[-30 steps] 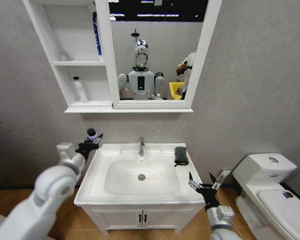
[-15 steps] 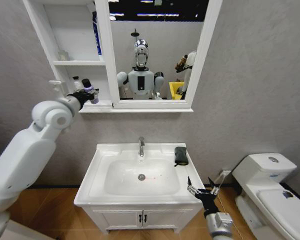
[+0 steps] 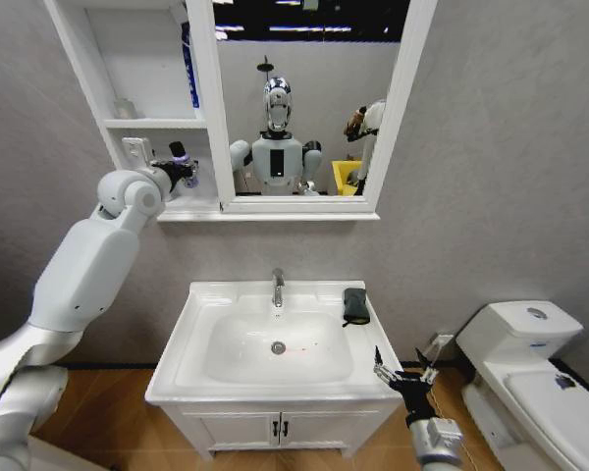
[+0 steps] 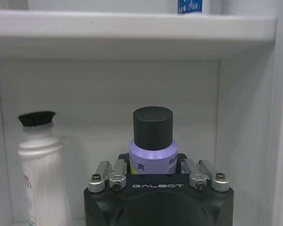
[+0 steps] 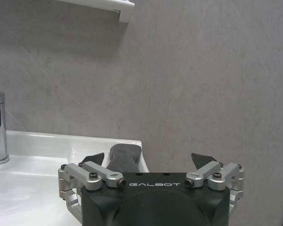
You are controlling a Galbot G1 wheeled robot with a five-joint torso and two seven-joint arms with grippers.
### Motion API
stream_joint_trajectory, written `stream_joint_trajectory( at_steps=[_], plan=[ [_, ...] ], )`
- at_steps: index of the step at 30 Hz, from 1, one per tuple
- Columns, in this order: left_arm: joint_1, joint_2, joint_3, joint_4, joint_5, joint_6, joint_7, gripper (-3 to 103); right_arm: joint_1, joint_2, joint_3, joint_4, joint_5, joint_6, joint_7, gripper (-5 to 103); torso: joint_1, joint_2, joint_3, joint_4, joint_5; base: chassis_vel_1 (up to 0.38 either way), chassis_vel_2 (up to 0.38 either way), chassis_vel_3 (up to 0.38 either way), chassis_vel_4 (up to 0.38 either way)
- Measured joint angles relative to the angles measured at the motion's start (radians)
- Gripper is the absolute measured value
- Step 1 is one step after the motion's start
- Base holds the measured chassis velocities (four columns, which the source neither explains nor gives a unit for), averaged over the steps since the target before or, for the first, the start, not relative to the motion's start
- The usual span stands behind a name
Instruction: Move facial cleanser and shampoo from washbasin to cabinet, then wipe washbasin with towel.
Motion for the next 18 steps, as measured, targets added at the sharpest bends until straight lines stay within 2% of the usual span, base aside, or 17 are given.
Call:
stream_joint_trajectory(
  at_steps=[4,5,6,7,9,10,12,13,14,15,18],
  plan=[
    [-0.005,-0.019,0.009,0.038,0.029,-0.010,0.001,40,0.000,0.000,0.000,-0.005,0.000,0.000,-0.001,100,0.000,0.000,0.000,0.0000,-0.0002,0.000,0.000,0.000,0.000],
    [-0.016,-0.031,0.013,0.070,0.065,-0.020,0.015,44,0.002,0.001,0.000,-0.007,0.001,0.001,-0.001,100,-0.001,0.001,-0.001,0.0011,0.0004,0.000,0.000,0.000,0.000],
    [-0.024,-0.036,0.013,0.091,0.091,-0.029,0.026,50,0.002,0.001,0.001,-0.008,0.002,0.001,-0.001,100,-0.002,0.001,-0.001,0.0010,0.0002,0.000,0.000,0.000,0.000],
    [-0.024,-0.036,0.013,0.091,0.091,-0.029,0.026,50,0.002,0.001,0.001,-0.008,0.002,0.001,-0.001,100,-0.002,0.001,-0.001,0.0010,0.0002,0.000,0.000,0.000,0.000],
    [-0.036,-0.047,0.013,0.124,0.131,-0.042,0.041,61,0.004,0.002,0.003,-0.008,0.005,0.001,-0.001,100,-0.001,0.001,0.000,0.0002,0.0000,0.052,-0.022,-0.007,0.071],
    [-0.036,-0.047,0.013,0.124,0.131,-0.042,0.041,61,0.004,0.002,0.003,-0.008,0.005,0.001,-0.001,100,-0.001,0.001,0.000,0.0002,0.0000,0.055,-0.020,-0.007,0.057],
    [-0.033,-0.047,0.010,0.124,0.140,-0.043,0.040,72,0.003,0.002,0.009,-0.008,0.010,0.002,-0.001,100,0.000,0.000,0.000,-0.0001,-0.0002,0.027,-0.013,-0.001,0.029],
    [-0.033,-0.047,0.010,0.124,0.140,-0.043,0.040,72,0.003,0.002,0.009,-0.008,0.010,0.002,-0.001,100,0.000,0.000,0.000,-0.0001,-0.0002,0.000,0.000,0.000,0.000],
    [-0.023,-0.046,0.008,0.115,0.140,-0.043,0.040,77,0.000,0.001,0.010,-0.008,0.012,0.002,-0.001,100,0.000,0.000,0.000,-0.0001,0.0000,0.000,0.000,0.000,0.000],
    [0.004,-0.043,-0.009,0.093,0.136,-0.047,0.040,93,-0.004,0.001,0.007,-0.006,0.013,0.002,-0.001,100,0.001,0.000,0.000,-0.0006,-0.0001,0.000,0.000,0.000,0.000],
    [0.021,-0.038,-0.020,0.065,0.133,-0.053,0.041,99,-0.004,0.002,0.004,-0.006,0.011,0.001,-0.001,100,0.001,0.000,0.000,-0.0006,-0.0001,0.000,0.000,0.000,0.000]
  ],
)
